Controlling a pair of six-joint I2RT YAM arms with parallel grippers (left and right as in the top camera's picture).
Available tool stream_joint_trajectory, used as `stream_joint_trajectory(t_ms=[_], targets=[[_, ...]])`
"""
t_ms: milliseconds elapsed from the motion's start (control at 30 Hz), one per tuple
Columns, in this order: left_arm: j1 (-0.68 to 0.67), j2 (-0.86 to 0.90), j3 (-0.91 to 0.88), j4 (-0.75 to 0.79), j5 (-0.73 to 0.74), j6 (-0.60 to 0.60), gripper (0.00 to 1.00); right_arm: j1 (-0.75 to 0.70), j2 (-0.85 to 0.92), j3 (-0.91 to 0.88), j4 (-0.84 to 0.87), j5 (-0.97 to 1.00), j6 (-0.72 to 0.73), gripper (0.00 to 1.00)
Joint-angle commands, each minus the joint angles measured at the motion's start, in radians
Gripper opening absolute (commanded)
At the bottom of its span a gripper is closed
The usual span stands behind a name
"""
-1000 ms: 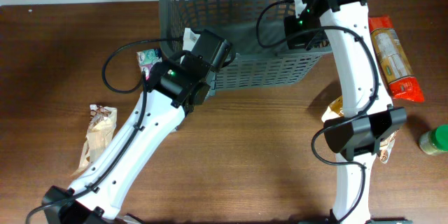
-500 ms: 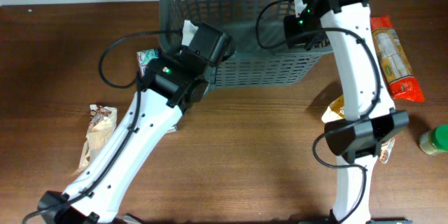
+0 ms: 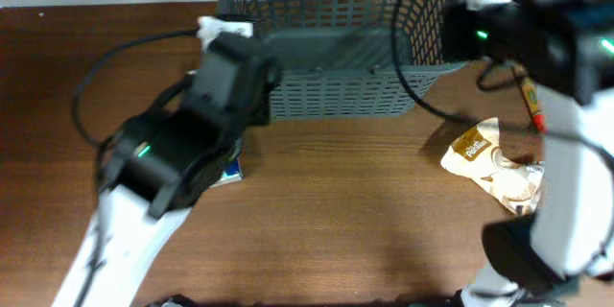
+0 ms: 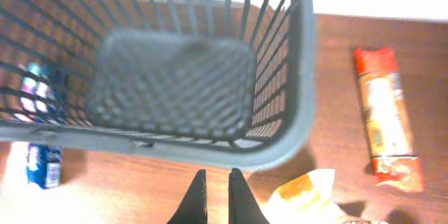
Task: Pack container
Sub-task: 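Release the basket and retract both arms, left arm to rest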
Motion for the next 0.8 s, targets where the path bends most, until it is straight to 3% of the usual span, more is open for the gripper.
stream_joint_trajectory(t_ms=[0, 67, 133, 167, 200, 267, 300, 400, 767], targets=[[0.006, -0.109, 0.026, -0.016, -0.032, 0.016, 0.02, 0.006, -0.079, 0.014, -0.006, 0.111, 0.06, 0.04], [0.007, -0.171, 0.026, -0.034, -0.089, 0.016, 0.07, 0.006, -0.125, 0.014, -0.006, 0.234, 0.105, 0.04], [0.007, -0.224, 0.026, -0.056, -0.159, 0.015, 0.2, 0.006, -0.161, 0.014, -0.006, 0.314, 0.138, 0.09], [0.007, -0.258, 0.026, -0.073, -0.207, 0.014, 0.32, 0.005, -0.187, 0.014, -0.006, 0.344, 0.155, 0.16], [0.007, -0.281, 0.026, -0.089, -0.243, 0.006, 0.43, -0.004, -0.203, 0.013, -0.006, 0.346, 0.161, 0.17], [0.018, -0.314, 0.026, -0.129, -0.285, -0.004, 0.48, -0.035, -0.238, -0.001, -0.006, 0.346, 0.178, 0.17], [0.029, -0.326, 0.026, -0.151, -0.293, -0.016, 0.56, -0.058, -0.257, -0.015, -0.006, 0.347, 0.178, 0.23], [0.08, -0.349, 0.026, -0.23, -0.296, -0.069, 0.99, -0.157, -0.318, -0.08, -0.006, 0.343, 0.178, 0.97], [0.254, -0.344, 0.014, -0.371, -0.296, -0.075, 1.0, -0.666, -0.502, -0.558, -0.006, 0.243, 0.323, 0.99]])
